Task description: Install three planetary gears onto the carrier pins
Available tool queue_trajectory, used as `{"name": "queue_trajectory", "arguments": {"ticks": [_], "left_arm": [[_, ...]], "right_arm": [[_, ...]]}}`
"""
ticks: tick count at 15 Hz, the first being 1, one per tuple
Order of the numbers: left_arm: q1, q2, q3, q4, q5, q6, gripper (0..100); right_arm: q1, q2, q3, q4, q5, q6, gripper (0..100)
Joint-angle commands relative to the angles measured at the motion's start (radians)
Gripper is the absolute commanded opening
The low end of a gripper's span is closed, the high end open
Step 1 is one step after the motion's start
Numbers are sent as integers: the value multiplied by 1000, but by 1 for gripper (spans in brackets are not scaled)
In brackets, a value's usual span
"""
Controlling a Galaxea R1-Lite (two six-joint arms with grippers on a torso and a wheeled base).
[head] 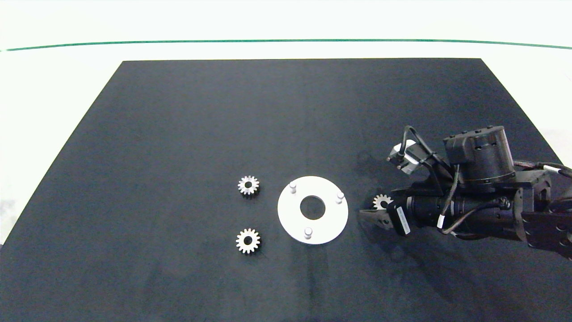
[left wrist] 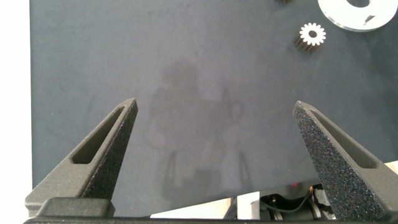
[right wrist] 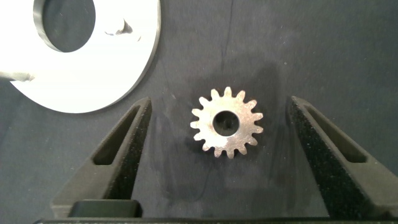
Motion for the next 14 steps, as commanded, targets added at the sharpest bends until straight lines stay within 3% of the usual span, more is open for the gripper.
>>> {"name": "queue_trajectory", "arguments": {"ticks": [1,14], "left_arm": [[0,0,-2,3,0,1,100],[-1,9,-32,3,-2,1,100]], "right_arm": [[0,0,-2,3,-2,-2,83],[1,9,-4,0,-18,-6,57]]}}
